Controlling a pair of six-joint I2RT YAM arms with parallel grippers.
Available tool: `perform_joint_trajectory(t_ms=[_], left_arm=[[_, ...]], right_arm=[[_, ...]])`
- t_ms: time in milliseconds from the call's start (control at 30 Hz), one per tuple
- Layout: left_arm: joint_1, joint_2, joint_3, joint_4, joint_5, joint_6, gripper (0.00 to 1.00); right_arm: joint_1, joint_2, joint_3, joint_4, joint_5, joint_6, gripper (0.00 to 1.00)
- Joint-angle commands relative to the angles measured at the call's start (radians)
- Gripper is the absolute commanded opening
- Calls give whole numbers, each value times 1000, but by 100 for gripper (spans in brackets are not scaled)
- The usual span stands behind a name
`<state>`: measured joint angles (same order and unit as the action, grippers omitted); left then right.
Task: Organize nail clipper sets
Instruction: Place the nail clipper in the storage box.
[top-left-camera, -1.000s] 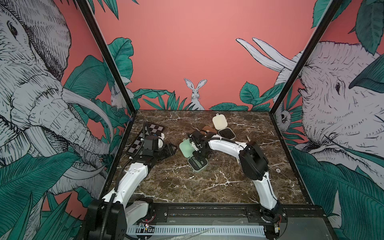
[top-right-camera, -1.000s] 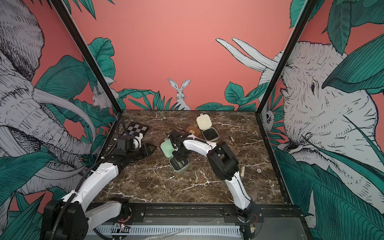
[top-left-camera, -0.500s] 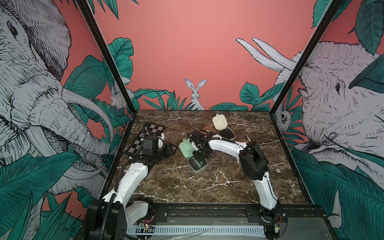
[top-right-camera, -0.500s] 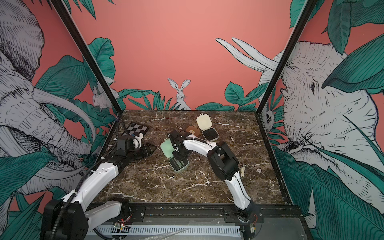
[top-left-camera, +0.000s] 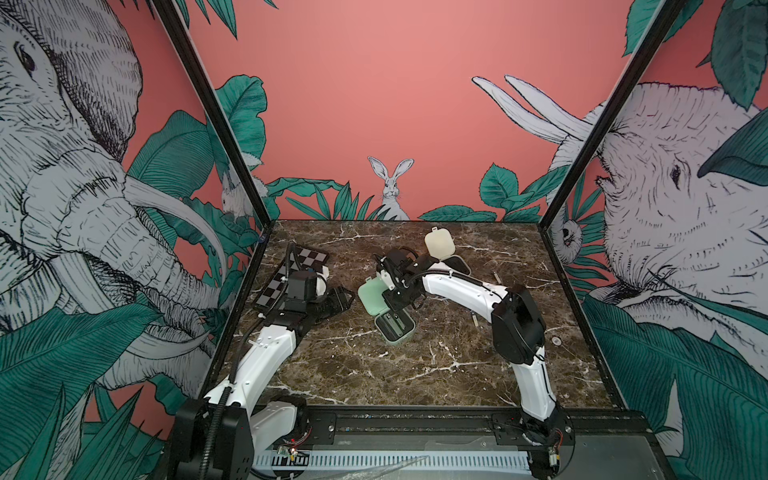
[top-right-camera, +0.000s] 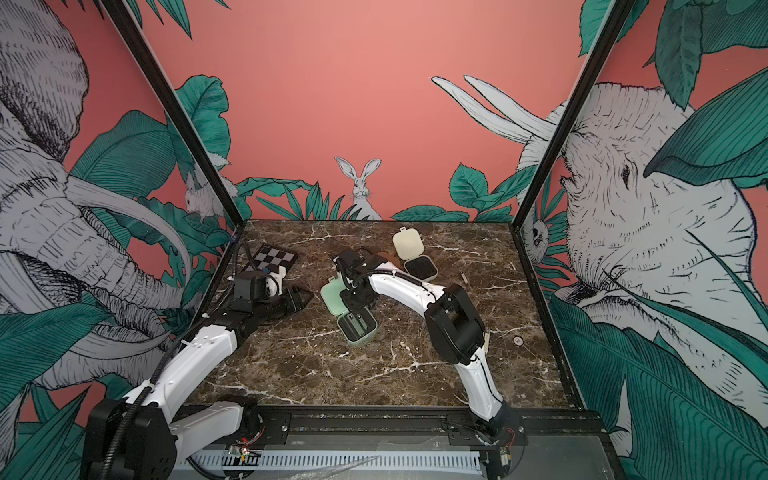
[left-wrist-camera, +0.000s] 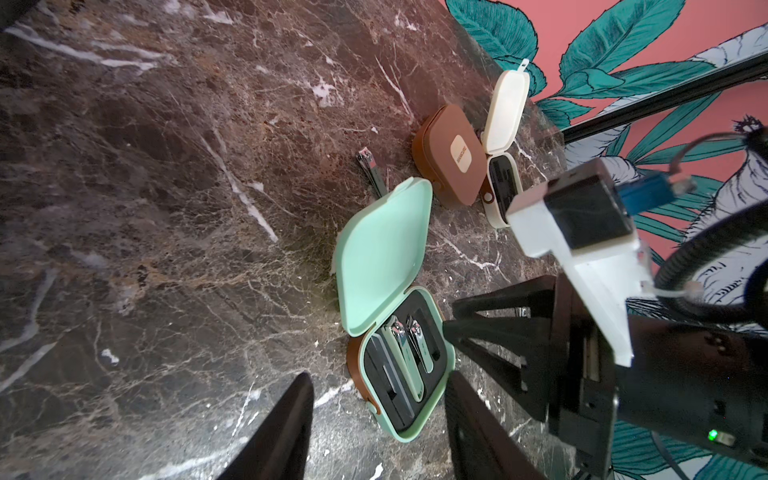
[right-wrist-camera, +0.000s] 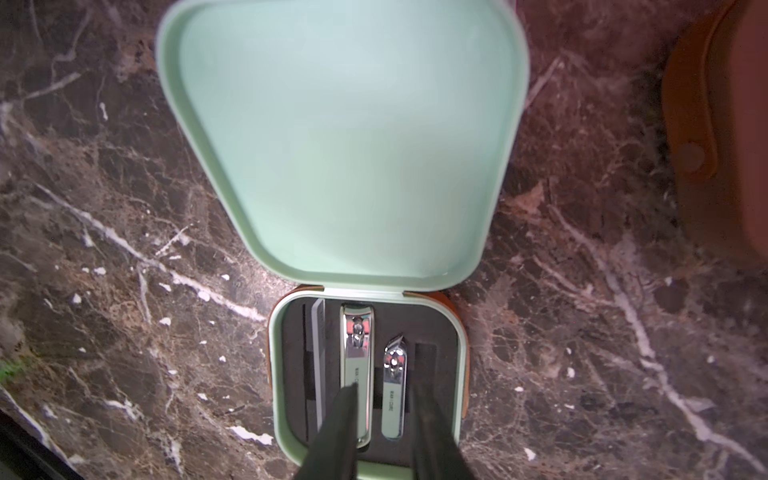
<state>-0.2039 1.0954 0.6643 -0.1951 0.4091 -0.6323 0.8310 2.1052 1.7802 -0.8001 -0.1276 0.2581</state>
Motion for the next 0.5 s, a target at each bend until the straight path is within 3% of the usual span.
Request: perform_joint_trajectory(t_ms=[0,467], left_arm=[[4,-16,3,3,4,-4,54],[5,-17,-2,-3,2,-3,54]], right_arm=[[-3,10,3,-29,-6,0,14],[-3,84,-35,0,-20,9,10]])
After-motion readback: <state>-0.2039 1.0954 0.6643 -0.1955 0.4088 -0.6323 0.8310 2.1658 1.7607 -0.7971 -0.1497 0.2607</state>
